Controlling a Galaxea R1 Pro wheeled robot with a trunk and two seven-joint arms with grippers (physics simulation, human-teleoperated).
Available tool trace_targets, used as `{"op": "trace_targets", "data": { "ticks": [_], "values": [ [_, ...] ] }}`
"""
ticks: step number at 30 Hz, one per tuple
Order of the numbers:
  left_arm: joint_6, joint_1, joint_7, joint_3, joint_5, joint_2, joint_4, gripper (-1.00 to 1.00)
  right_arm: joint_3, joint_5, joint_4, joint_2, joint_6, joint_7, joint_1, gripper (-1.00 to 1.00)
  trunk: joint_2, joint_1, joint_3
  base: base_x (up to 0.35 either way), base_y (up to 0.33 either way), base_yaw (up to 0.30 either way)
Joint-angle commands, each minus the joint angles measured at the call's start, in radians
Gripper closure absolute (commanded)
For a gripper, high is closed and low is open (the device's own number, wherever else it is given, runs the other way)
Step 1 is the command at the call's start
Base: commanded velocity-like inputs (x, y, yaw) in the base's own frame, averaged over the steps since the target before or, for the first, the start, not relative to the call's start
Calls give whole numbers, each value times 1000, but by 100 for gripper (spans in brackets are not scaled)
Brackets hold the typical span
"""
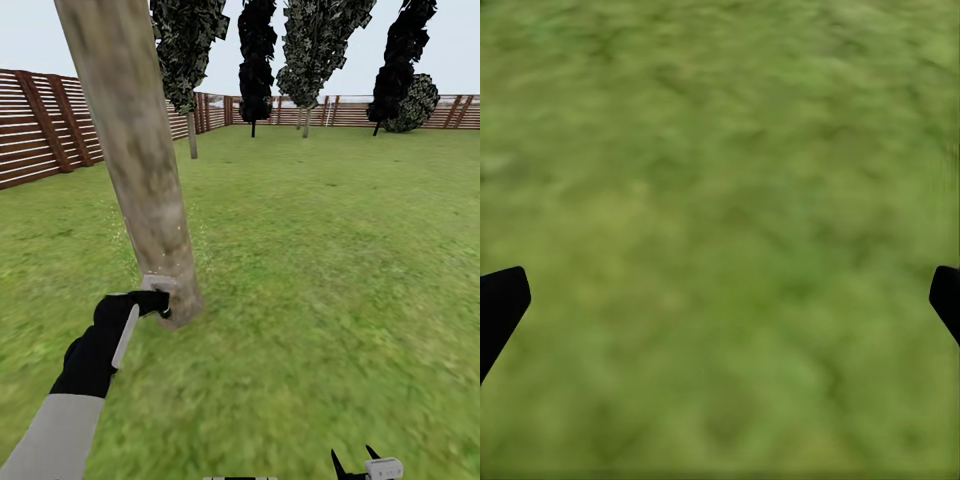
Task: In the garden, pick up the pesticide atomizer on the floor and spray pesticide onto both trees until each tree trunk is fully covered.
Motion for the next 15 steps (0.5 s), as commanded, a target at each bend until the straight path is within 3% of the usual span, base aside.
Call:
{"op": "trace_targets", "data": {
  "ticks": [1,3,5,6,8,10,11,14,15],
  "values": [
    [4,-1,-2,30,10,11,-4,100,0,0,0,0,0,0,0,-100,0,0,0,0,0,0],
    [13,-10,-17,61,10,48,-6,100,0,0,0,0,0,0,0,-100,0,0,0,0,0,0],
    [32,-28,-77,73,10,121,-6,100,0,0,0,0,0,0,1,-100,0,0,0,0,0,0],
    [36,-29,-84,72,11,125,-11,100,0,0,0,0,0,0,0,-100,0,0,0,0,0,0],
    [76,-30,-90,67,13,117,-59,100,0,0,0,0,0,0,0,-100,0,0,0,0,0,0],
    [97,-45,-92,50,12,75,-114,100,0,0,0,1,0,0,0,-100,0,0,0,0,0,0],
    [100,-55,-92,48,12,67,-118,100,-1,0,0,0,0,0,0,-100,0,0,0,0,0,0],
    [105,-123,-92,46,13,31,-122,100,0,0,0,0,0,0,0,-100,0,0,0,0,0,0],
    [106,-141,-92,49,14,30,-122,100,0,0,0,0,0,0,0,-100,0,0,0,0,0,0]
  ]
}}
